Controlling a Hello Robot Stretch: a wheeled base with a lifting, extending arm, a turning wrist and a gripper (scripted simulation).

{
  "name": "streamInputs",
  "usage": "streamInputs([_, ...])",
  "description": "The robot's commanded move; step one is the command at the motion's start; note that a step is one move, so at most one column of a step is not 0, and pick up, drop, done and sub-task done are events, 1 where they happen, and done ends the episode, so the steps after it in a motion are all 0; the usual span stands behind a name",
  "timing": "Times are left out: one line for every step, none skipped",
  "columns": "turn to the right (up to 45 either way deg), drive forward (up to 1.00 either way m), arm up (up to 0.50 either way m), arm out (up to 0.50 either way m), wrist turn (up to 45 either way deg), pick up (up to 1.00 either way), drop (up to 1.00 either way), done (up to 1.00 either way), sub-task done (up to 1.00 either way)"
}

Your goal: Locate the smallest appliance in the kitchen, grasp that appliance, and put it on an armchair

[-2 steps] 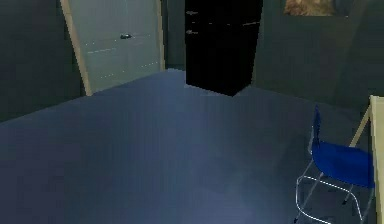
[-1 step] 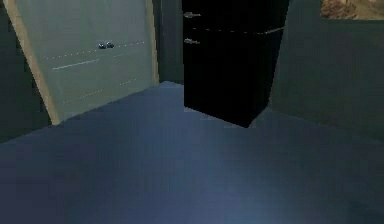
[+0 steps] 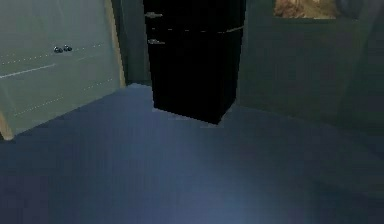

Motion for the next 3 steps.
streamInputs([0.0, 0.2, 0.0, 0.0, 0.0, 0.0, 0.0, 0.0, 0.0])
streamInputs([27.0, 0.0, 0.0, 0.0, 0.0, 0.0, 0.0, 0.0, 0.0])
streamInputs([0.0, 0.8, 0.0, 0.0, 0.0, 0.0, 0.0, 0.0, 0.0])
